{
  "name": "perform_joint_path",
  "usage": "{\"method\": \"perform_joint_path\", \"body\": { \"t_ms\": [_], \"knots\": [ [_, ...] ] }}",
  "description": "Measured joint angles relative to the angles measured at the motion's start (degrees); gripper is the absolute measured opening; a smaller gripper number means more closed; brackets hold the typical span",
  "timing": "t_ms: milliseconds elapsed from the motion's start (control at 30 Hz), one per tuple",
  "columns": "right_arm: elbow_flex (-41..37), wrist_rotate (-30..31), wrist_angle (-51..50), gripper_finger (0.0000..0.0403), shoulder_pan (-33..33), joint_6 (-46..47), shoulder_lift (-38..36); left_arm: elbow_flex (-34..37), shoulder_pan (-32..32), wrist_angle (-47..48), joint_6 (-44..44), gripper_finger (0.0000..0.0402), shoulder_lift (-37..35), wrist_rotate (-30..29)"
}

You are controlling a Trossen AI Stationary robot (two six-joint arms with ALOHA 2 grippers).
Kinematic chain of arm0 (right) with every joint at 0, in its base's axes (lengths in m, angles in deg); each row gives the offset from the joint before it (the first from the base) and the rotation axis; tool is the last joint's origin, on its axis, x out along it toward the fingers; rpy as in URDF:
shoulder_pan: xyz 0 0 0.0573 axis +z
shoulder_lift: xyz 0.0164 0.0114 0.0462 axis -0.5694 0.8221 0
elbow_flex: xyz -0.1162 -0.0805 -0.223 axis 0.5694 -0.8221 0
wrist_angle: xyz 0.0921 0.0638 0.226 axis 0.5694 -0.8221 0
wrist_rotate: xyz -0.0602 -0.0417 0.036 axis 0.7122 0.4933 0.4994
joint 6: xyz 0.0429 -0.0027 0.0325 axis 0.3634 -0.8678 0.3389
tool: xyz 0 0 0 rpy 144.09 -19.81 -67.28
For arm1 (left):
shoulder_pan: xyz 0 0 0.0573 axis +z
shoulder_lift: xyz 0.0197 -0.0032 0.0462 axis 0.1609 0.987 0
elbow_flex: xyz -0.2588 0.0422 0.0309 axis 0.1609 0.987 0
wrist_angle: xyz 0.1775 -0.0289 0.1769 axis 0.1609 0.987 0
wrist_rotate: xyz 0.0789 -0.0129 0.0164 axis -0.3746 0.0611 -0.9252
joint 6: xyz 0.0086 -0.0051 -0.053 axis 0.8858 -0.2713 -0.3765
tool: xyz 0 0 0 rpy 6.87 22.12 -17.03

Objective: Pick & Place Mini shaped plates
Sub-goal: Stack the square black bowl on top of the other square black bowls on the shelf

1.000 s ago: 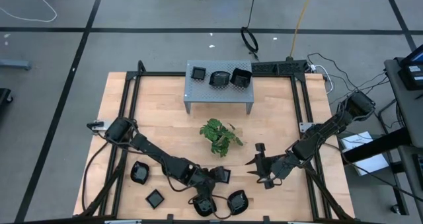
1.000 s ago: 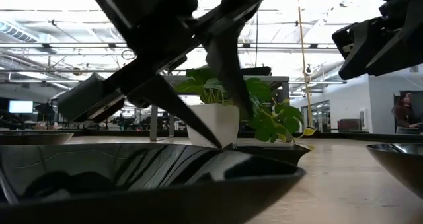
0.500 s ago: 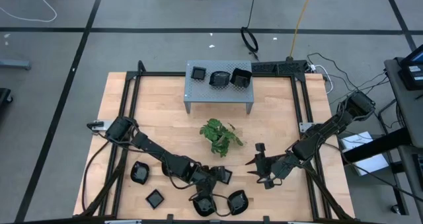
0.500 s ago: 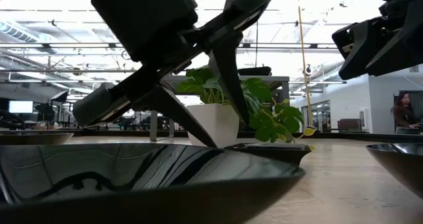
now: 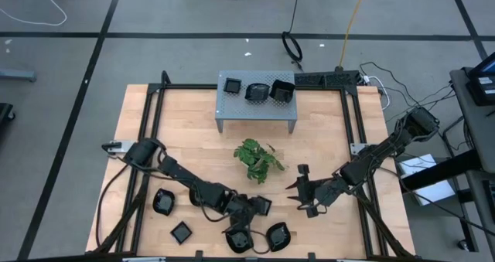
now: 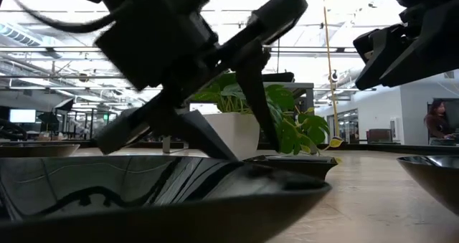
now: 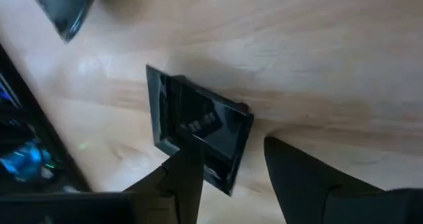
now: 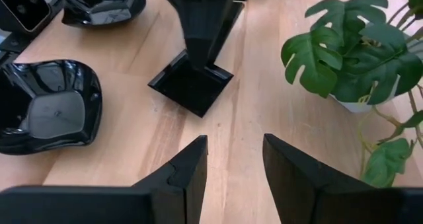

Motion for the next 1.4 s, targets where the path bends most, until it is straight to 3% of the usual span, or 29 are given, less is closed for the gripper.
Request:
{"method": "perform_joint_path", "body": {
  "t_ms": [200, 433, 733, 1000, 1233, 1400],
  "knots": [
    [-0.01, -0.11, -0.10, 0.0134, -0.02, 0.15, 0.00, -0.06, -0.29, -0.99, 4.61, 0.0140, 1.28, -2.75],
    [0.00, -0.09, -0.14, 0.0134, -0.02, 0.17, 0.00, 0.14, -1.23, -0.50, -1.16, 0.0013, 1.64, -6.20],
    [0.00, -0.15, -0.13, 0.0134, -0.02, 0.03, 0.00, -1.54, -2.22, -2.02, -19.25, 0.0006, 0.60, -4.51],
    [-0.04, -0.09, -0.25, 0.0134, -0.02, -0.95, -1.21, -4.41, -1.51, -2.99, -41.84, 0.0005, -6.15, 0.10],
    [-0.07, 0.01, -4.32, 0.0134, 0.02, -8.41, -10.09, -4.47, 0.48, -2.12, -55.61, 0.0008, -14.19, -6.56],
    [-0.07, 0.24, -10.60, 0.0134, 0.00, -9.04, -17.72, -4.47, 4.82, 5.34, -68.71, 0.0010, -21.53, -9.17]
  ]
}}
